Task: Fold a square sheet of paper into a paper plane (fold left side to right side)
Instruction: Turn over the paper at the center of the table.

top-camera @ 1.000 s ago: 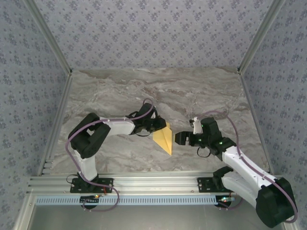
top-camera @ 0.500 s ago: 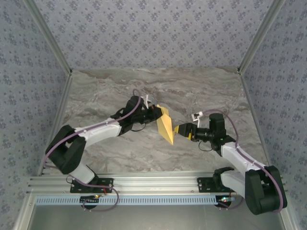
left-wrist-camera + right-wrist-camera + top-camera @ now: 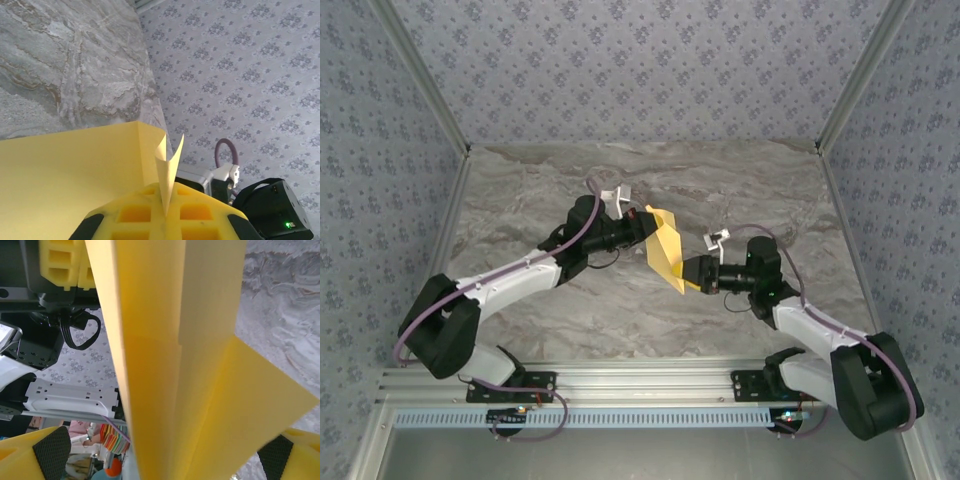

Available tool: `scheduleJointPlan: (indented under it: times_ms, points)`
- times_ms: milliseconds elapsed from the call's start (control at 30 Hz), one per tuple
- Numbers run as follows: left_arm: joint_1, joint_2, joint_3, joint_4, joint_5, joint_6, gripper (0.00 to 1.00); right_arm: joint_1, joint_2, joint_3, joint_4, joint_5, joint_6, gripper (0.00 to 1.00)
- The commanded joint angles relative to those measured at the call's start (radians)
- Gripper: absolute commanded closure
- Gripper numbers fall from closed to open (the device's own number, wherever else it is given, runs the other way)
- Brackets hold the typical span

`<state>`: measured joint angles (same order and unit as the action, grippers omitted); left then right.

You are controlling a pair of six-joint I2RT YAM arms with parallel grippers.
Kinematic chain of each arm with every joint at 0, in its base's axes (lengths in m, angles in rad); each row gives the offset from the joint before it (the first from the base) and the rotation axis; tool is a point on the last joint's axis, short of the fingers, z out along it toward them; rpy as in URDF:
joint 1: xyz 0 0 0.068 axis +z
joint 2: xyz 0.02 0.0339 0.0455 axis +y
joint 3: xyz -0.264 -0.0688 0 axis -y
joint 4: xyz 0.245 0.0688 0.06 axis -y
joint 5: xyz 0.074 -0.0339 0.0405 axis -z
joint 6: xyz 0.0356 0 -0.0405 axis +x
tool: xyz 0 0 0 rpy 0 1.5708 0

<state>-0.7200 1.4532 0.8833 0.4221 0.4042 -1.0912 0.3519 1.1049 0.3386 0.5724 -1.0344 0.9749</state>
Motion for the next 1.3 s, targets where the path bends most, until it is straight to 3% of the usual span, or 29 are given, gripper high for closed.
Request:
scheduleJointPlan:
  times_ms: [0,200,400,567,667,733,833,1000,1100,1267]
  points:
    - [-0.002,-0.042,-0.016,0.089,0.030,-0.030,1.00,0.029,-0.001,0.050,0.043,0.032,0.064,0.02]
    - [-0.009,-0.041,-0.038,0.106,0.027,-0.043,1.00,0.056,-0.006,0.085,0.016,0.060,0.060,0.27]
    - [-0.010,-0.046,-0.063,0.107,0.025,-0.043,1.00,0.058,-0.051,0.102,-0.129,0.093,-0.029,0.59]
    - [-0.007,-0.069,-0.075,0.022,0.016,0.012,0.81,0.073,-0.120,0.176,-0.447,0.166,-0.249,0.87]
    - [0.001,-0.110,-0.076,-0.073,-0.018,0.067,0.55,0.081,-0.144,0.211,-0.603,0.232,-0.336,0.90]
    - [0.002,-0.155,-0.069,-0.205,-0.078,0.126,0.47,0.096,-0.157,0.252,-0.735,0.307,-0.447,0.91]
    - [0.000,-0.245,-0.063,-0.422,-0.213,0.212,0.42,0.153,-0.153,0.346,-0.980,0.509,-0.620,0.93]
    - [0.000,-0.436,-0.117,-0.662,-0.412,0.266,0.39,0.328,-0.073,0.522,-1.285,1.039,-0.775,0.93]
    - [0.000,-0.565,-0.167,-0.746,-0.493,0.259,0.38,0.435,0.036,0.619,-1.395,1.358,-0.803,0.93]
    - [0.001,-0.740,-0.262,-0.826,-0.589,0.217,0.36,0.570,0.310,0.792,-1.539,1.755,-0.827,0.93]
